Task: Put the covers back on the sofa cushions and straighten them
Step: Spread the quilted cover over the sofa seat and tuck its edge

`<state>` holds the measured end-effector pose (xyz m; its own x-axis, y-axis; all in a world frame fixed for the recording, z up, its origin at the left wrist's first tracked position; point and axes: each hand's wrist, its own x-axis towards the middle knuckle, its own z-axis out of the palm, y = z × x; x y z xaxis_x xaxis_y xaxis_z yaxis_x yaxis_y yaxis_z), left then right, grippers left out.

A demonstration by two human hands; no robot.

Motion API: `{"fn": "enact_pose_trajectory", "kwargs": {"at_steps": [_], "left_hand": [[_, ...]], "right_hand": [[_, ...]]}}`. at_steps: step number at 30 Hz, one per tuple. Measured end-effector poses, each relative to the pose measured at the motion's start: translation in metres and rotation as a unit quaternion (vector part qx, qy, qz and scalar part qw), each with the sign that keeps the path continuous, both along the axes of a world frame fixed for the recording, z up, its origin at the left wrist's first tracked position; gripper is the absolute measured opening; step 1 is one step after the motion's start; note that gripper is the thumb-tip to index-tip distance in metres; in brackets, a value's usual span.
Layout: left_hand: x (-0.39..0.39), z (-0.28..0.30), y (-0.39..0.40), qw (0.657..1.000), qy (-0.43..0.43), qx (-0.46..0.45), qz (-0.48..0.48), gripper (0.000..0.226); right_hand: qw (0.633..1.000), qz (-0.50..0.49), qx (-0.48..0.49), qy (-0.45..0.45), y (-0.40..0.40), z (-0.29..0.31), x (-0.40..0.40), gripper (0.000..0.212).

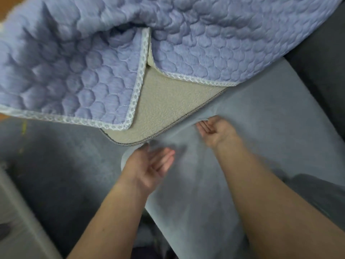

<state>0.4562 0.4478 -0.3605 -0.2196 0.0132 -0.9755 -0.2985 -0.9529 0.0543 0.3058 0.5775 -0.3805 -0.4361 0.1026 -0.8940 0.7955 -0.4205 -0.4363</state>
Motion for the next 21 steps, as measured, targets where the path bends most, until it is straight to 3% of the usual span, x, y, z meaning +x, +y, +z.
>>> {"fn": "enact_pose_trajectory", "kwargs": {"at_steps": [1, 3, 6, 11, 13, 18, 21], "left_hand": [[-0.007, 0.0, 0.001, 0.998, 0.013, 0.065, 0.023, 0.042], [-0.022, -0.002, 0.006, 0.993, 0.021, 0.105, 0.051, 0.047], [-0.036, -0.009, 0.017, 0.995, 0.018, 0.068, 0.067, 0.029], [-0.049, -0.02, 0.023, 0.996, -0.002, 0.026, 0.084, 0.028], [-0.052, -0.02, 0.029, 0.995, -0.002, -0.009, 0.094, 0.029], [-0.034, -0.02, 0.044, 0.984, -0.04, -0.165, 0.048, 0.017], [-0.025, -0.023, 0.041, 0.966, -0.052, -0.253, -0.007, 0.022]], "right_hand": [[0.999, -0.016, -0.03, 0.009, 0.004, -0.004, 0.006, 0.033], [0.994, -0.036, -0.097, 0.034, 0.015, -0.009, 0.019, 0.031], [0.984, -0.052, -0.154, 0.071, 0.024, -0.013, 0.029, 0.027], [0.98, -0.07, -0.174, 0.061, 0.027, -0.017, 0.027, 0.022], [0.987, -0.053, -0.147, 0.042, 0.029, -0.016, 0.023, 0.023], [0.998, 0.051, 0.021, -0.012, 0.019, 0.001, -0.002, 0.031], [1.0, 0.014, -0.016, -0.015, 0.017, -0.004, 0.002, 0.03]]}}
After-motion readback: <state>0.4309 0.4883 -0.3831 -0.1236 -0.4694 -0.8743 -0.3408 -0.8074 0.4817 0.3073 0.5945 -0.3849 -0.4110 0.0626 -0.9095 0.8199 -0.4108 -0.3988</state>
